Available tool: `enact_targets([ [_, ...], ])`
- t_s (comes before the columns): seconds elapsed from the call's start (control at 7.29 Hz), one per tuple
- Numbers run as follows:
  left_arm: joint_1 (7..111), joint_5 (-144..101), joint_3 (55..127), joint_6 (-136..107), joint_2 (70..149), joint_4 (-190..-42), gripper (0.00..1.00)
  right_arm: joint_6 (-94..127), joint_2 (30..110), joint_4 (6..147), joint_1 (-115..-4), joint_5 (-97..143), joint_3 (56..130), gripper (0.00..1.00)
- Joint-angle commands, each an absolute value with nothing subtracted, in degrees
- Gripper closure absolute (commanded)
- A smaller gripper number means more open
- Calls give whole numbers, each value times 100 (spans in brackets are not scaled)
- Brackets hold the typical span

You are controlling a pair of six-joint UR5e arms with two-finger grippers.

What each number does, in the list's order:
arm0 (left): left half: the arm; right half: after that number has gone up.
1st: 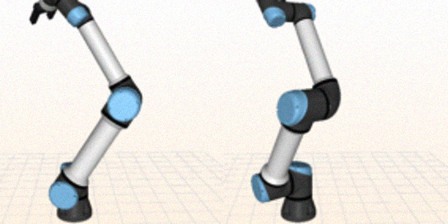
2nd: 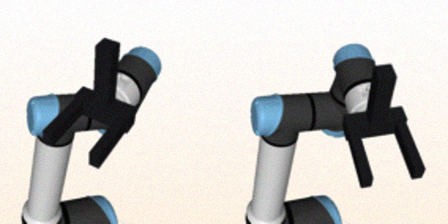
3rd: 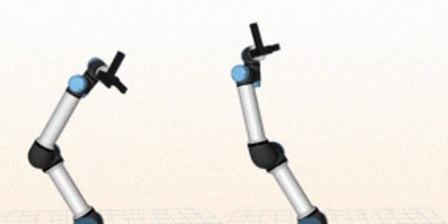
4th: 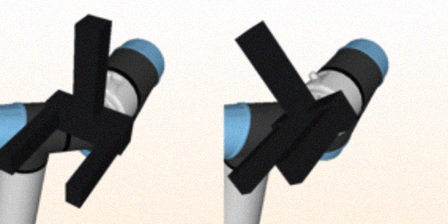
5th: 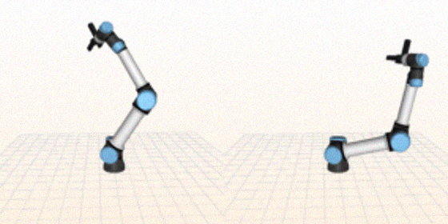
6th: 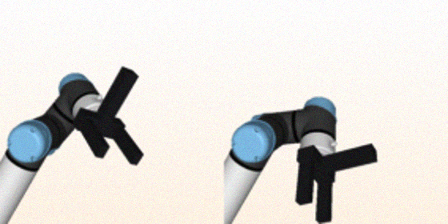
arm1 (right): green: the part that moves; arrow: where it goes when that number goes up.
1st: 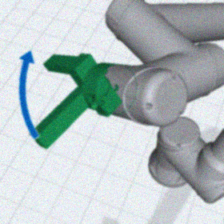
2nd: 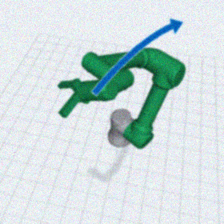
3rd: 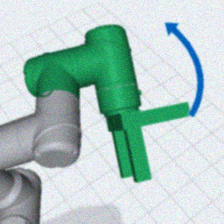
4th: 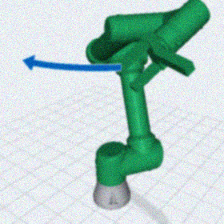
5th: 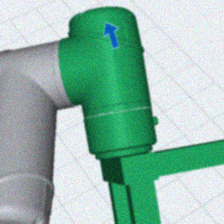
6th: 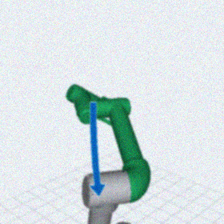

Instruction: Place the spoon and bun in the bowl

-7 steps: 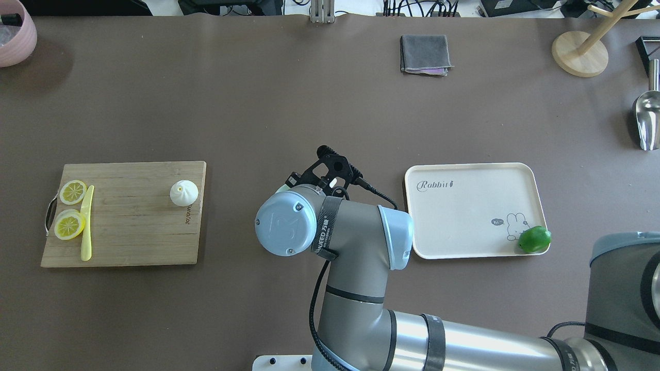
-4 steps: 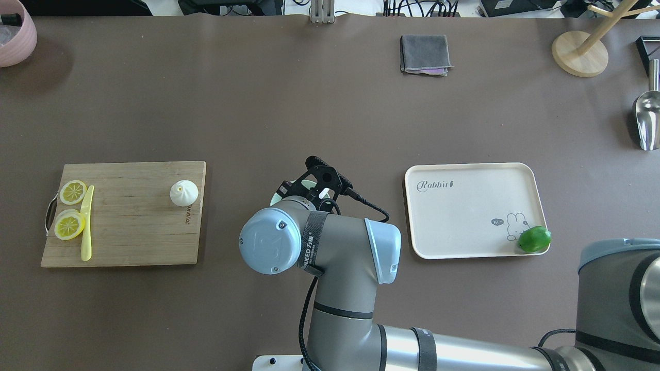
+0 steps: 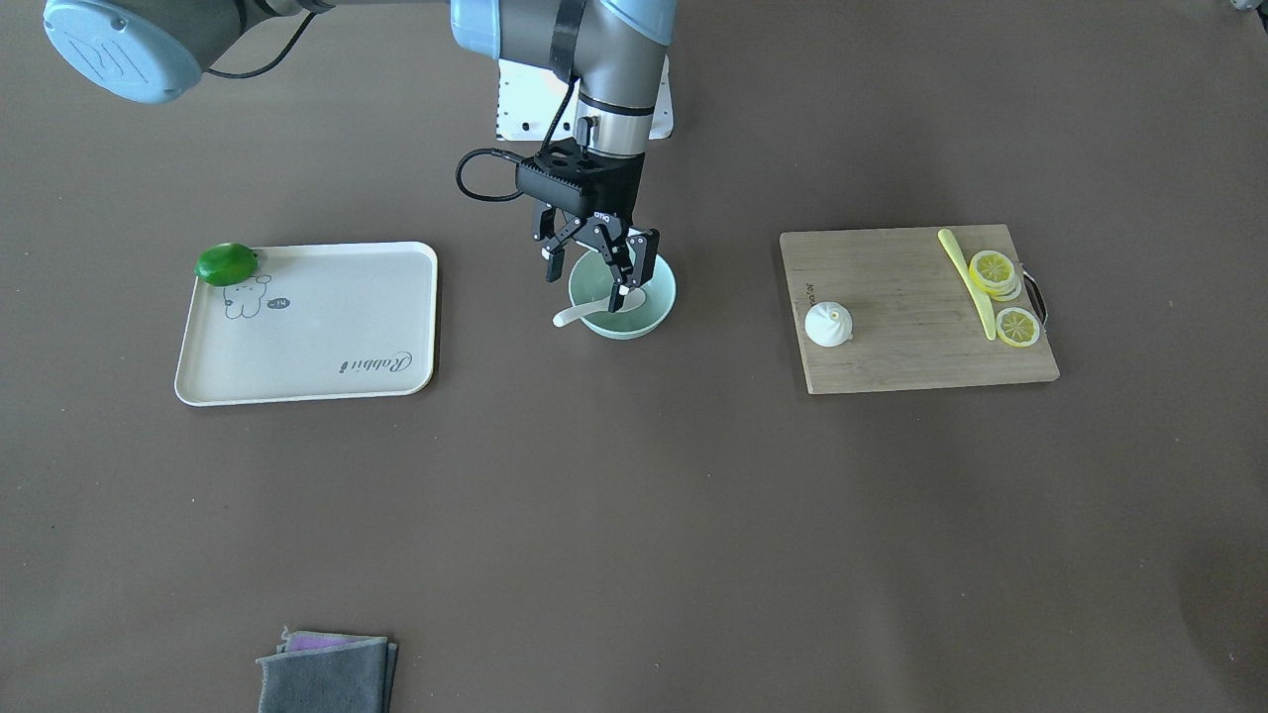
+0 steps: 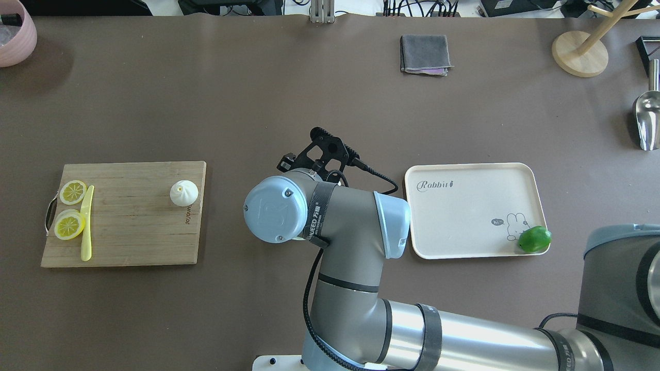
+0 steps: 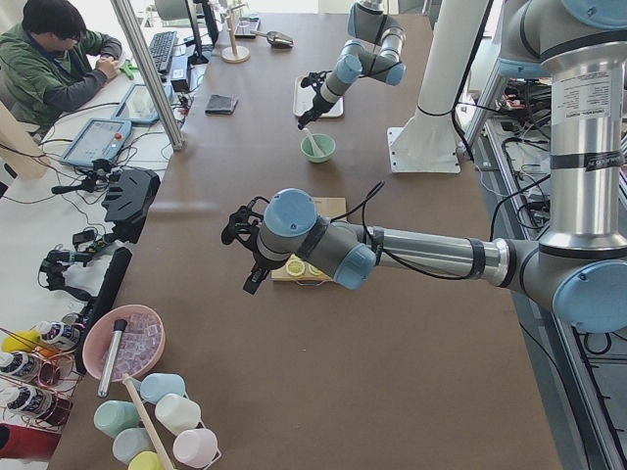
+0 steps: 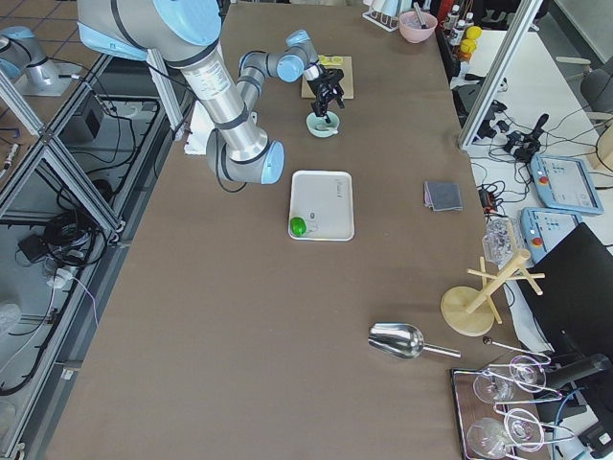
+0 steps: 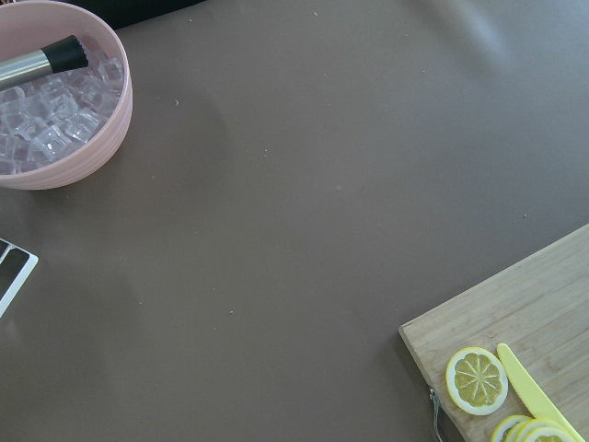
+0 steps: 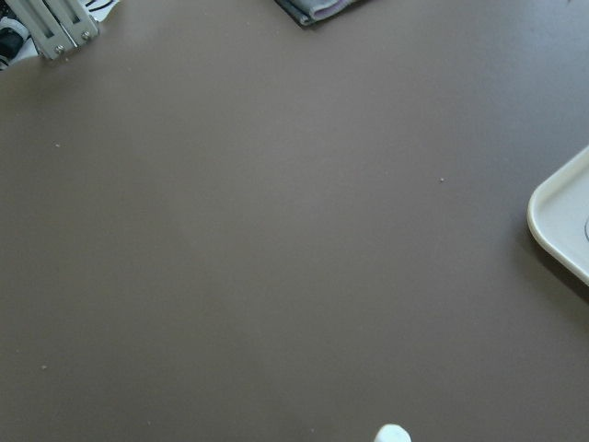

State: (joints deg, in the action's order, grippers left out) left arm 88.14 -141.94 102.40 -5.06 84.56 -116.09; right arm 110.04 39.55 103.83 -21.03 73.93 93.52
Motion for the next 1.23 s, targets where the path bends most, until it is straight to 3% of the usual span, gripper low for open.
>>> enact_targets([
  [0.0,8030,-14107,10694,-1944,8490,-11671,0,9133,4531,10310,-3045,8624,10269,0],
  [0.27,6897,-13260,10932,-3403,8832,-11891,1,6998,5419,10100,-4343,10362,11019,0],
  [0.69,5076,-11571,10925,-4945,9403,-11892,1,3553,6684,9782,-6480,12492,10978,0],
  [1.1,3686,-10173,10207,-5852,10123,-11900,3,1176,7653,9791,-7661,13182,10812,0],
])
